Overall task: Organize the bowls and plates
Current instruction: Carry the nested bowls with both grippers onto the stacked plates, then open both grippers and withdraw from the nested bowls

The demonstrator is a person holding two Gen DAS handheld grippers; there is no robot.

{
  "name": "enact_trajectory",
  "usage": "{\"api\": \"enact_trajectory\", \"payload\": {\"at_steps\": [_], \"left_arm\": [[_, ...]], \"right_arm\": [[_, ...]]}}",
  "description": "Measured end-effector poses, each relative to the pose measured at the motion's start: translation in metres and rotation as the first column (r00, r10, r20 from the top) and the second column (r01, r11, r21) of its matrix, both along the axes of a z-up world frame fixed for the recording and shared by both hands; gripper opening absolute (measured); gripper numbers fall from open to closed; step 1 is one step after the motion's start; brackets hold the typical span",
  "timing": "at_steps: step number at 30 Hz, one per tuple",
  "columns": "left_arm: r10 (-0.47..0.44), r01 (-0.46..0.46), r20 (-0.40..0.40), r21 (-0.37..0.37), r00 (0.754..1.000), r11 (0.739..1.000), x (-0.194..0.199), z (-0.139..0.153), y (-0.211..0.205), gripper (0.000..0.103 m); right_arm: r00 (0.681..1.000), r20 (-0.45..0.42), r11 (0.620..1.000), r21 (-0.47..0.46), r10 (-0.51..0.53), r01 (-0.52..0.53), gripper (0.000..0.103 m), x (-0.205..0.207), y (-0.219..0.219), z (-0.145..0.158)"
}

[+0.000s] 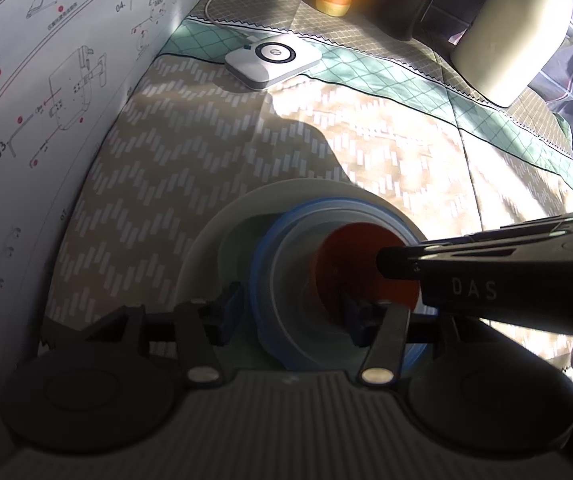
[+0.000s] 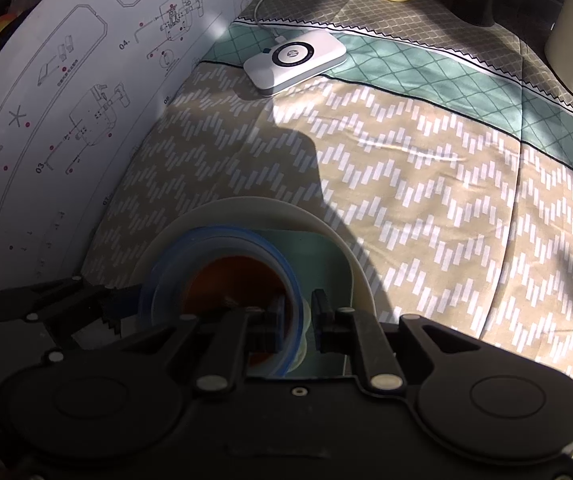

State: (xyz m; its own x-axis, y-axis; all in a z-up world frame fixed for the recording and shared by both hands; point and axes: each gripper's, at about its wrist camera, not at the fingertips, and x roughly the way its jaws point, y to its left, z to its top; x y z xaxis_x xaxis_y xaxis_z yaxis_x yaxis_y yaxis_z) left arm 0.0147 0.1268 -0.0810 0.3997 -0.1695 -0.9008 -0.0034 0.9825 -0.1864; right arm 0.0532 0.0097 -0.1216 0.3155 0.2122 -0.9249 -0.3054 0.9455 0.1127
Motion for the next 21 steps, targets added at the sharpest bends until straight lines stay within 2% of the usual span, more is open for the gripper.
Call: {"api": "enact_trajectory", "payload": {"at_steps": [1,4,5,6,10,14,21], "left_arm": [[0.001,-0.001,0.005,-0.006,1.000,1.000,-0.001,0.000,0.000,0.060],[0.005,-0.005,0.035,-0.007,0.999,1.000,-0.005,0.005,0.000,0.073],[0.010,-0.010,0.044,0.000,0.999,1.000,-0.006,0.006,0.000,0.084],[0.019,-0.019,0.058,0.013,0.998,1.000,-0.007,0.009,0.000,0.089],[0.040,-0.040,0.088,-0.006,0.995,0.999,-0.012,0.015,0.005,0.092],[0.058,-0.053,0.118,-0.039,0.991,0.998,-0.017,0.021,0.011,0.101],[0.067,-0.057,0.170,-0.063,0.983,0.996,-0.034,0.030,0.017,0.103]], "right_arm": [[1.000,0.001,1.000,0.001,-0.002,0.002,0.018,0.000,-0.001,0.000],[1.000,0.010,1.000,0.008,-0.009,0.009,0.037,-0.001,-0.001,0.003],[1.000,0.015,1.000,0.011,-0.010,0.010,0.048,-0.002,-0.002,0.004],[1.000,0.026,1.000,0.010,-0.015,0.014,0.054,-0.003,-0.002,0.006],[0.998,0.061,1.000,0.009,-0.029,0.028,0.070,-0.006,-0.004,0.015],[0.996,0.082,0.999,0.035,-0.043,0.040,0.086,-0.009,-0.009,0.025],[0.992,0.109,0.997,0.050,-0.056,0.050,0.097,-0.021,-0.016,0.037]]}}
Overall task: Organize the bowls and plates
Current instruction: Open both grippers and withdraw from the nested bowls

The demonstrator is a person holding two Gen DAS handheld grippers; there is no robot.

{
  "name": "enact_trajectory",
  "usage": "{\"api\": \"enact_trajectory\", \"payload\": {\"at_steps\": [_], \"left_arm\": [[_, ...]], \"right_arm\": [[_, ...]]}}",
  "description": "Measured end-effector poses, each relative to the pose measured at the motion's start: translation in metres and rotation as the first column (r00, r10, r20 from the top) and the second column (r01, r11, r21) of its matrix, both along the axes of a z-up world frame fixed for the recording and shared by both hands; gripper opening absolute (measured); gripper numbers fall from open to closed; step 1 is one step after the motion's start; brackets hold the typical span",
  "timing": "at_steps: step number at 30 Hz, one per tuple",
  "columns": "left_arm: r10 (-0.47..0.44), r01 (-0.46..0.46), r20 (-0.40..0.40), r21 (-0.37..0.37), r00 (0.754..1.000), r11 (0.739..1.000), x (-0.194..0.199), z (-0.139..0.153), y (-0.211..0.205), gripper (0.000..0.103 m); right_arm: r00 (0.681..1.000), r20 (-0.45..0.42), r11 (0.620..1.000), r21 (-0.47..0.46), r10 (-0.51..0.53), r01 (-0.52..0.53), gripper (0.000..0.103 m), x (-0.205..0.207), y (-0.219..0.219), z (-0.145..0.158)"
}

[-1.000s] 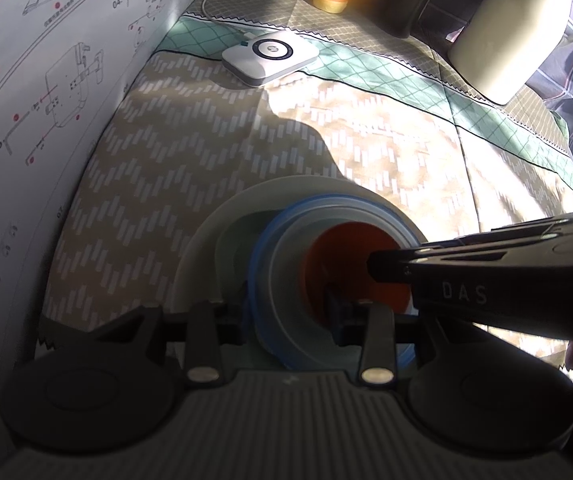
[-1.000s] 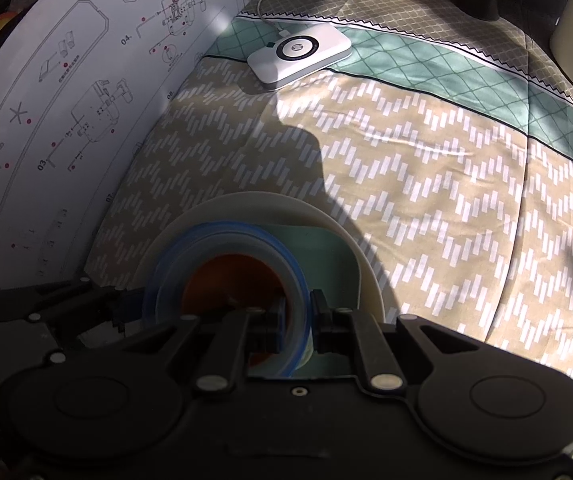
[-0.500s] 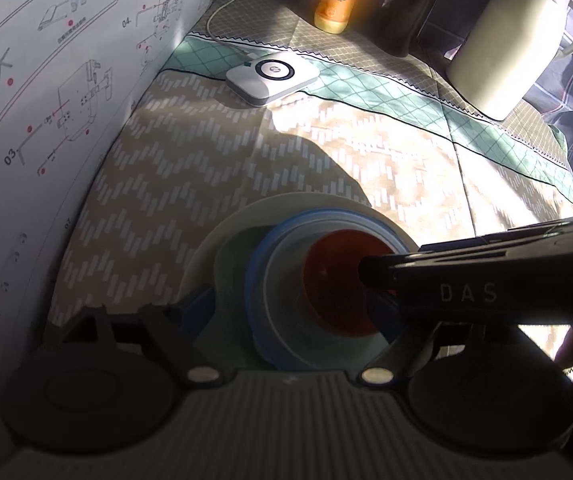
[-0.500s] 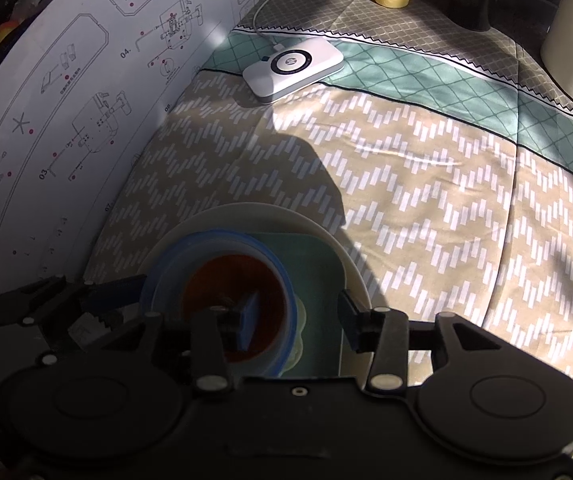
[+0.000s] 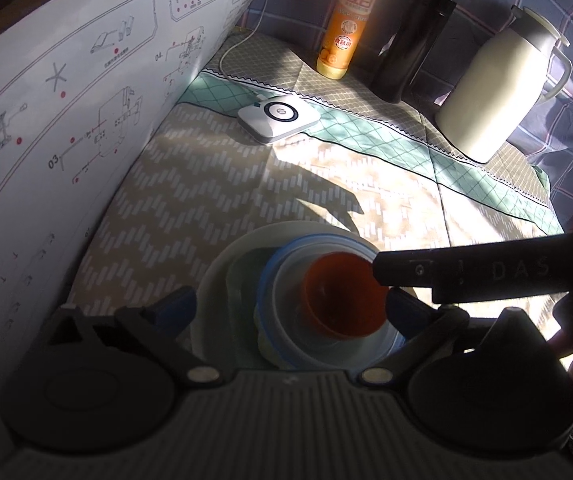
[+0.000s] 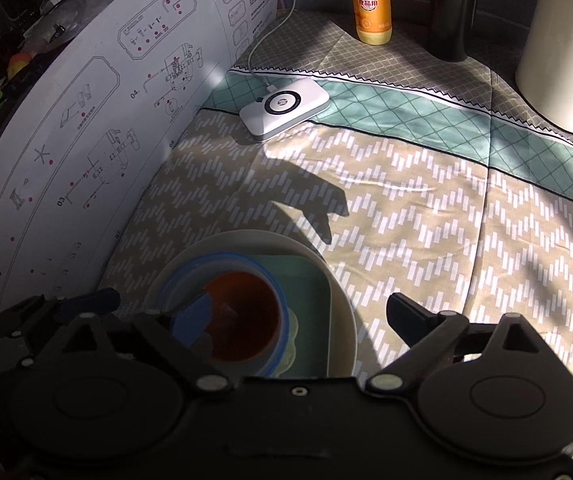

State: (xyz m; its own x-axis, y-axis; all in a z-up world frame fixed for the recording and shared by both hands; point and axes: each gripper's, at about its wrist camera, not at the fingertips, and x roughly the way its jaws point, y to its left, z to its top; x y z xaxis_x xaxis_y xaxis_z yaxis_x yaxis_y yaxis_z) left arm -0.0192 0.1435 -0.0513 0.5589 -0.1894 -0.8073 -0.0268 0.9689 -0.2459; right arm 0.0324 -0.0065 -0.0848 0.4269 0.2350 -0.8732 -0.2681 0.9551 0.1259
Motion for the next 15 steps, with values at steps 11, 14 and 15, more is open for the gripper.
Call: {"api": "enact_trajectory", "payload": {"at_steps": [11,14,15], "left_arm": [[-0.014,0.010,0.067,0.055,0.998,0.998,-0.029,0.013,-0.001,0.103],[-0.025,0.018,0.069,0.099,0.997,0.995,-0.038,0.014,-0.003,0.103],[-0.030,0.023,0.069,0.109,0.997,0.994,-0.041,0.014,-0.004,0.103]], "right_arm": [[0.997,0.059,0.998,0.026,-0.051,0.049,0.103,-0.024,-0.030,0.018],[0.993,0.106,0.999,-0.016,-0.049,0.051,0.103,-0.035,-0.039,0.020],[0.992,0.118,0.998,-0.030,-0.045,0.048,0.103,-0.039,-0.042,0.020]]}}
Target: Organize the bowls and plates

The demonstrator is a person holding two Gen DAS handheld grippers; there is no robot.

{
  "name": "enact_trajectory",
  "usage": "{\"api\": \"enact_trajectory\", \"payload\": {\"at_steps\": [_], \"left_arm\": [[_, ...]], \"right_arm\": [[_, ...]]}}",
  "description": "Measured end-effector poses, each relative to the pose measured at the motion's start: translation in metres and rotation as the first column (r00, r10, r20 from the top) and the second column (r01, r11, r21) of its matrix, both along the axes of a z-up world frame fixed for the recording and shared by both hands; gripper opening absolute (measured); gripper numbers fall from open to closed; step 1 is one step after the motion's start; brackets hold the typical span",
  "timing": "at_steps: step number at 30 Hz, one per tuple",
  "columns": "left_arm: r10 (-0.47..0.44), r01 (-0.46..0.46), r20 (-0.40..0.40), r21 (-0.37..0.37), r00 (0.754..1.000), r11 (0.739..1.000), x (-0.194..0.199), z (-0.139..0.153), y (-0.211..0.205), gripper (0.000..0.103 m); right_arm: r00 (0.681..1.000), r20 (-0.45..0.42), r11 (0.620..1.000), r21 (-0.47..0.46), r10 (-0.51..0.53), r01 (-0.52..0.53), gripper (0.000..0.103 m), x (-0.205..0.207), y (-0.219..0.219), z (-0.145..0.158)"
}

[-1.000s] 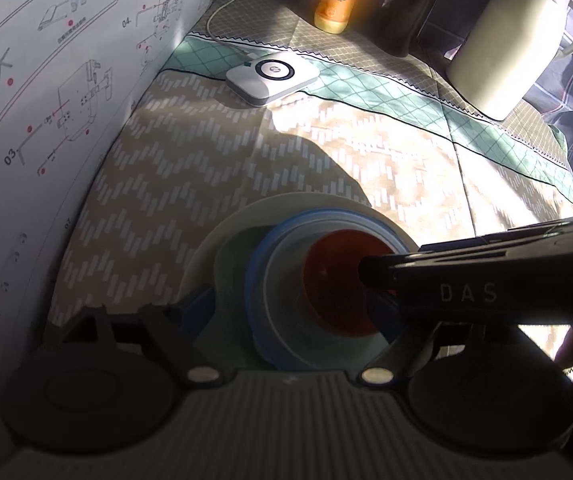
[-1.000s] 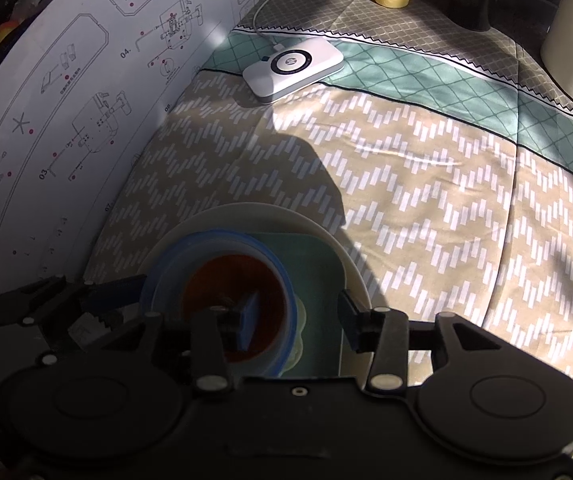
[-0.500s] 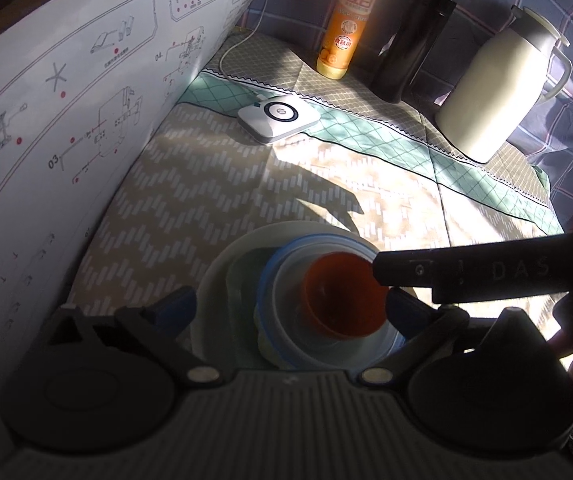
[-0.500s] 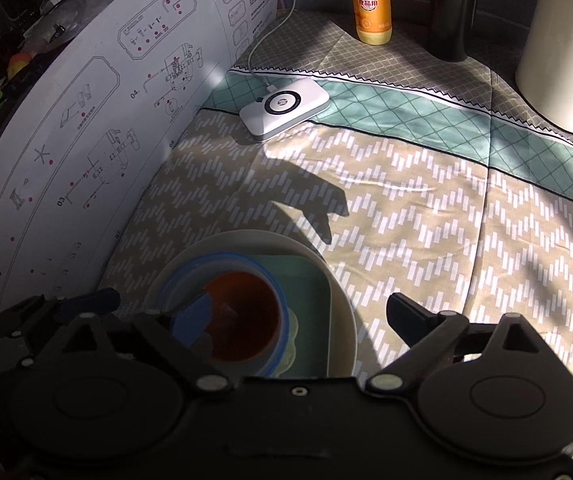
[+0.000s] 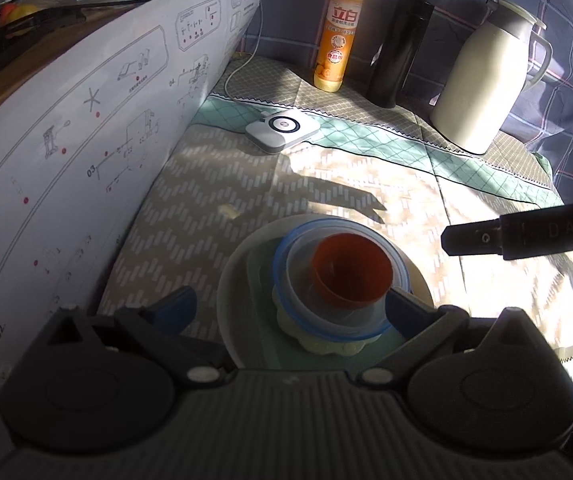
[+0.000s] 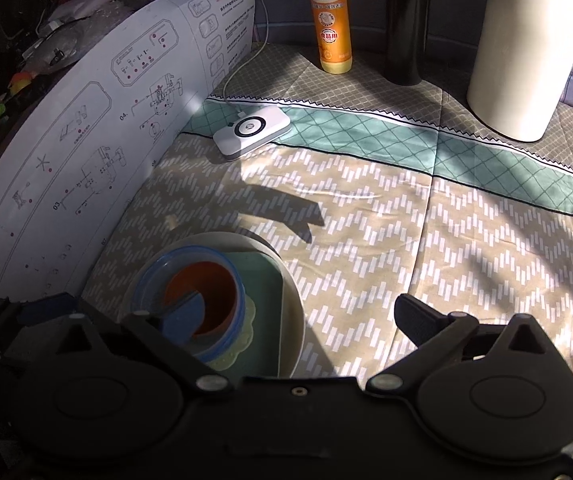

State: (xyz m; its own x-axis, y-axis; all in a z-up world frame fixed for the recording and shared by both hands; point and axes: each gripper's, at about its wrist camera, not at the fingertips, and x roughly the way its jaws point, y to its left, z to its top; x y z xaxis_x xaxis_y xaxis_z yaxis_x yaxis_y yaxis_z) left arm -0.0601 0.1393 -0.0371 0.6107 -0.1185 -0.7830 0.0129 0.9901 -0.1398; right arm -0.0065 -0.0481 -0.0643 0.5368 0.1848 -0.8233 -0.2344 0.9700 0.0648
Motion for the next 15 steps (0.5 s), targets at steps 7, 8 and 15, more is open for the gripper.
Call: {"api": "enact_trajectory", "payload": {"at_steps": [7,8,15], "left_arm": [[-0.040,0.039,0.017,0.049,0.999,0.998,-0.021,0.003,-0.007,0.103],[-0.045,0.044,0.022,0.050,0.999,0.998,-0.024,0.003,-0.008,0.103],[-0.074,0.072,0.036,0.044,0.997,0.996,-0.038,0.004,-0.014,0.103]], "right_arm": [[0.999,0.039,0.995,-0.101,0.027,-0.023,0.103,-0.027,-0.015,-0.008],[0.999,0.042,0.994,-0.111,0.029,-0.024,0.103,-0.031,-0.017,-0.009],[0.998,0.060,0.993,-0.119,0.022,-0.015,0.103,-0.060,-0.037,-0.010]]}}
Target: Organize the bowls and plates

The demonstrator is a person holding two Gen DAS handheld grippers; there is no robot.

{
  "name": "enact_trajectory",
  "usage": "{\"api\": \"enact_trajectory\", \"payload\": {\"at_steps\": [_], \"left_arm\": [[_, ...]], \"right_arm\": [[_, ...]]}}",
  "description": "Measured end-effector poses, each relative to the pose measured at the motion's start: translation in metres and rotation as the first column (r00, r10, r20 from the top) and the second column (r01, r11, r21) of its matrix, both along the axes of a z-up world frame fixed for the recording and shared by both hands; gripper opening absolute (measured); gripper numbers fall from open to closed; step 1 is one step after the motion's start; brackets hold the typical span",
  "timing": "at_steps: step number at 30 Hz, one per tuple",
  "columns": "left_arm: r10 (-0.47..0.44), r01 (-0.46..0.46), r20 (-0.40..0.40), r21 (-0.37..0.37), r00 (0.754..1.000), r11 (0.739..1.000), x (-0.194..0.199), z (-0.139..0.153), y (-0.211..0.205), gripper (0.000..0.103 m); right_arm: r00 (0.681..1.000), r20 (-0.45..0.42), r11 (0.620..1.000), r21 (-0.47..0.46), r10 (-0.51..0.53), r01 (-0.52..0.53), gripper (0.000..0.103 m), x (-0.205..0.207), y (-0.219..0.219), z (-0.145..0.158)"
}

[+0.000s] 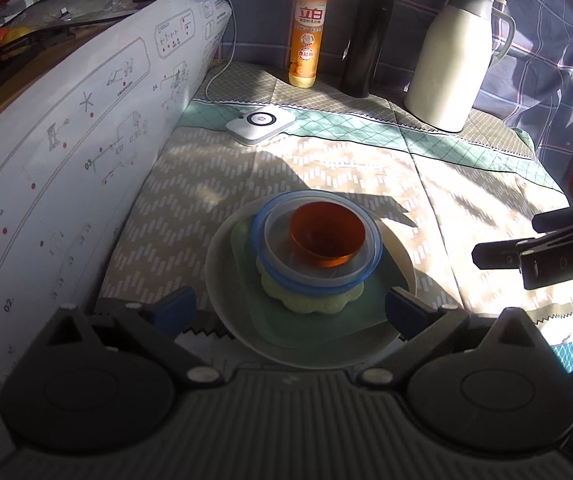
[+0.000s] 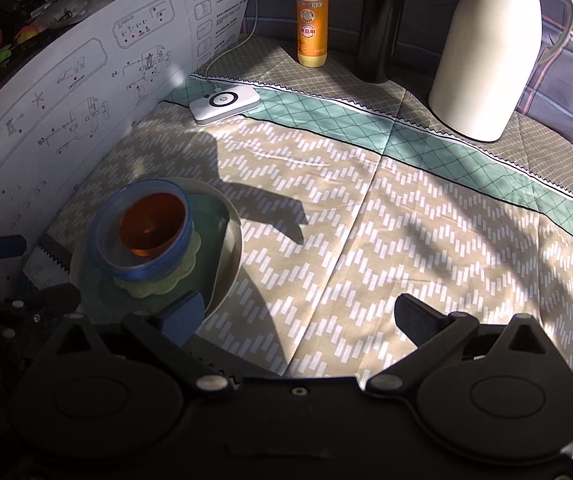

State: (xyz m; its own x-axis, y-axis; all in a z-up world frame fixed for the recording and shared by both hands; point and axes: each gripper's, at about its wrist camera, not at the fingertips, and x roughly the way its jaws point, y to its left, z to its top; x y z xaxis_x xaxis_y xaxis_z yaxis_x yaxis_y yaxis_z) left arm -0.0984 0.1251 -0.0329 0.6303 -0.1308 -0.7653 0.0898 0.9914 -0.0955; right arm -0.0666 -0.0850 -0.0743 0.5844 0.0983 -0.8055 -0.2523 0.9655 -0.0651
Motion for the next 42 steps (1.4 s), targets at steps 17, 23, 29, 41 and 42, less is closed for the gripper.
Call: {"api": "enact_trajectory", "payload": {"at_steps": [17,23,29,41,42], "left_arm": [[-0.020,0.020,-0.017,0.003,1.000,1.000,-0.005,-0.008,-0.005,0.103],[-0.013,0.013,-0.011,0.023,1.000,1.000,-0.006,-0.008,-0.005,0.103],[0.002,-0.002,-0.015,0.034,1.000,0.999,-0.005,-0.008,-0.003,0.103],[-0.002,0.003,-0.022,0.056,1.000,0.998,-0.003,-0.008,-0.006,0.103],[-0.001,0.002,-0.022,0.056,1.000,0.998,-0.004,-0.008,-0.006,0.103]], "right_arm": [[0.997,0.026,0.993,-0.098,0.073,-0.070,0.103,-0.030,0.010,-0.010],[0.997,0.019,0.991,-0.113,0.072,-0.070,0.103,-0.028,0.014,-0.012],[0.997,0.016,0.991,-0.119,0.070,-0.068,0.103,-0.026,0.014,-0.013],[0.997,0.016,0.987,-0.141,0.081,-0.078,0.103,-0.026,0.014,-0.013],[0.997,0.018,0.987,-0.142,0.082,-0.078,0.103,-0.026,0.014,-0.013]]}}
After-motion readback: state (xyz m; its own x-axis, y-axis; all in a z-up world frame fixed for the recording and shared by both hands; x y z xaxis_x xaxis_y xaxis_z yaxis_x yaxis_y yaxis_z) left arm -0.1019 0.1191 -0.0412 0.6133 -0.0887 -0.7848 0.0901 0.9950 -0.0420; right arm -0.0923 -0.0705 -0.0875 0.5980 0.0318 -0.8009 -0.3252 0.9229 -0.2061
